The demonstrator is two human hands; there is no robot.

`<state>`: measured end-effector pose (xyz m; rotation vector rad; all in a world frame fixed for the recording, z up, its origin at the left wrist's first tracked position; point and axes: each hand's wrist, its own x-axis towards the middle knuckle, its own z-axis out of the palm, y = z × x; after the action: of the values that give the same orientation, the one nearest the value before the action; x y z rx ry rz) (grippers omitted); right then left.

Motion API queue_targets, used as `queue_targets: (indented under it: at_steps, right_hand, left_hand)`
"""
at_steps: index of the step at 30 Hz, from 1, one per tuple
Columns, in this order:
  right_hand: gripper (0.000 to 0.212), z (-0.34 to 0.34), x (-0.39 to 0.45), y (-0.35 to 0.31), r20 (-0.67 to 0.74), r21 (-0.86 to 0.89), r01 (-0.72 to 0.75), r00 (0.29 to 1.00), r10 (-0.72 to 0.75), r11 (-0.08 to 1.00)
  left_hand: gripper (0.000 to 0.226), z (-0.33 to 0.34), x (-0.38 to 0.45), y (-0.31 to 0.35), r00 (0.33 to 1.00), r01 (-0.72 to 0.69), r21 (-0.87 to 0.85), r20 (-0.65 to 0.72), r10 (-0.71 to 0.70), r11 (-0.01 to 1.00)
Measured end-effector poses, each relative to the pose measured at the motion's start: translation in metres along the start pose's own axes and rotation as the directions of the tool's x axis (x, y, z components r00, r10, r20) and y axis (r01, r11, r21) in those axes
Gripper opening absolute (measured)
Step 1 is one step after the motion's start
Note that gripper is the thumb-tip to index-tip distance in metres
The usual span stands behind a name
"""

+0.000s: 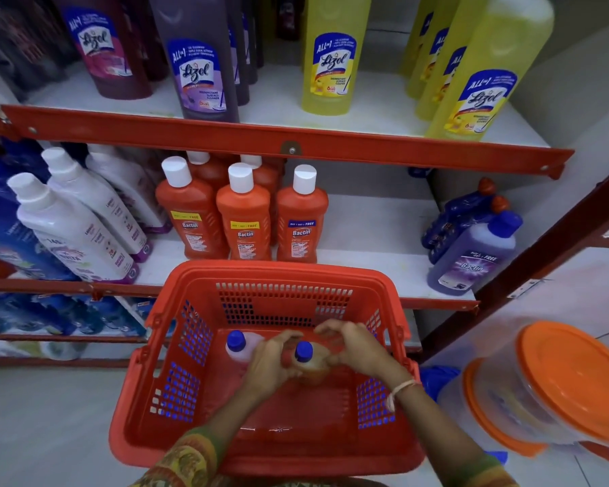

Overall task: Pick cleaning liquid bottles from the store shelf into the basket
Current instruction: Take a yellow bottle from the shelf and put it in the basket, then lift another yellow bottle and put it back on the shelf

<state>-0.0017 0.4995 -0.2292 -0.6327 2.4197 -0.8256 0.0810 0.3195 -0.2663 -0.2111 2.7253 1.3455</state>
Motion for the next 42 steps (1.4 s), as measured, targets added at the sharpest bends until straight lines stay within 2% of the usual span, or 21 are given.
queue_targets:
  at_steps: [2, 5, 7, 10, 13, 16, 19, 22, 24, 26, 28, 31, 33, 35, 39, 42]
  right_hand:
    - [0.05, -0.024, -0.006, -0.016, -0.019, 0.085, 0.046, 0.999, -0.045, 0.995]
    - [0.04, -0.063, -0.013, -0.043, -0.15, 0.148, 0.153, 0.98, -0.131, 0.977]
    - [0.033, -0.09, -0.015, -0.061, -0.274, 0.18, 0.229, 0.946, -0.175, 0.957]
    - [0.024, -0.132, -0.012, -0.084, -0.48, 0.199, 0.33, 0.854, -0.202, 0.923]
    - [0.021, -0.174, -0.004, -0.101, -0.655, 0.199, 0.437, 0.725, -0.213, 0.877]
    - [0.023, -0.208, 0.005, -0.112, -0.778, 0.159, 0.48, 0.599, -0.19, 0.863]
    - [0.029, -0.231, 0.014, -0.117, -0.888, 0.064, 0.445, 0.434, -0.153, 0.893]
    - [0.045, -0.248, 0.022, -0.116, -0.969, 0.011, 0.347, 0.237, -0.076, 0.938]
    - [0.062, -0.261, 0.026, -0.116, -0.994, 0.034, 0.294, 0.113, 0.0, 0.955]
    - [0.078, -0.274, 0.03, -0.116, -0.999, 0.041, 0.235, 0.042, 0.032, 0.971]
    - [0.093, -0.291, 0.036, -0.108, -0.994, 0.08, 0.208, 0.091, 0.063, 0.975]
    - [0.106, -0.315, 0.041, -0.095, -0.947, 0.206, 0.284, 0.299, 0.118, 0.936]
    - [0.099, -0.324, 0.039, -0.088, -0.894, 0.301, 0.329, 0.423, 0.145, 0.895]
    - [0.087, -0.33, 0.041, -0.078, -0.857, 0.351, 0.341, 0.493, 0.151, 0.872]
    - [0.071, -0.333, 0.043, -0.067, -0.801, 0.431, 0.371, 0.577, 0.16, 0.822]
    - [0.049, -0.327, 0.047, -0.076, -0.845, 0.403, 0.437, 0.515, 0.143, 0.804]
  left_hand:
    - [0.067, -0.014, -0.002, 0.004, 0.999, -0.038, -0.011, -0.018, 0.038, 0.999]
    - [0.052, -0.038, 0.001, 0.024, 0.989, -0.079, -0.101, -0.131, 0.065, 0.992]
    - [0.043, -0.057, 0.007, 0.05, 0.973, -0.129, -0.191, -0.212, 0.087, 0.973]
    - [0.035, -0.089, 0.024, 0.095, 0.927, -0.271, -0.234, -0.326, 0.187, 0.934]
    - [0.028, -0.122, 0.044, 0.135, 0.833, -0.439, -0.142, -0.434, 0.343, 0.887]
    - [0.024, -0.151, 0.066, 0.163, 0.734, -0.527, -0.011, -0.51, 0.448, 0.85]
    - [0.021, -0.169, 0.083, 0.184, 0.644, -0.584, 0.064, -0.571, 0.51, 0.809]
    - [0.021, -0.177, 0.1, 0.198, 0.571, -0.591, 0.144, -0.619, 0.538, 0.793]
    - [0.022, -0.18, 0.114, 0.202, 0.545, -0.568, 0.225, -0.618, 0.567, 0.792]
    - [0.024, -0.185, 0.127, 0.201, 0.541, -0.526, 0.305, -0.6, 0.589, 0.794]
    - [0.026, -0.189, 0.14, 0.196, 0.545, -0.482, 0.373, -0.581, 0.605, 0.792]
    - [0.035, -0.191, 0.156, 0.181, 0.6, -0.386, 0.449, -0.541, 0.589, 0.806]
    - [0.047, -0.189, 0.164, 0.171, 0.625, -0.333, 0.515, -0.507, 0.594, 0.79]
    - [0.05, -0.185, 0.169, 0.165, 0.648, -0.303, 0.585, -0.452, 0.613, 0.752]
    - [0.04, -0.182, 0.172, 0.161, 0.656, -0.289, 0.618, -0.428, 0.622, 0.731]
    - [0.04, -0.183, 0.172, 0.161, 0.655, -0.286, 0.628, -0.423, 0.626, 0.724]
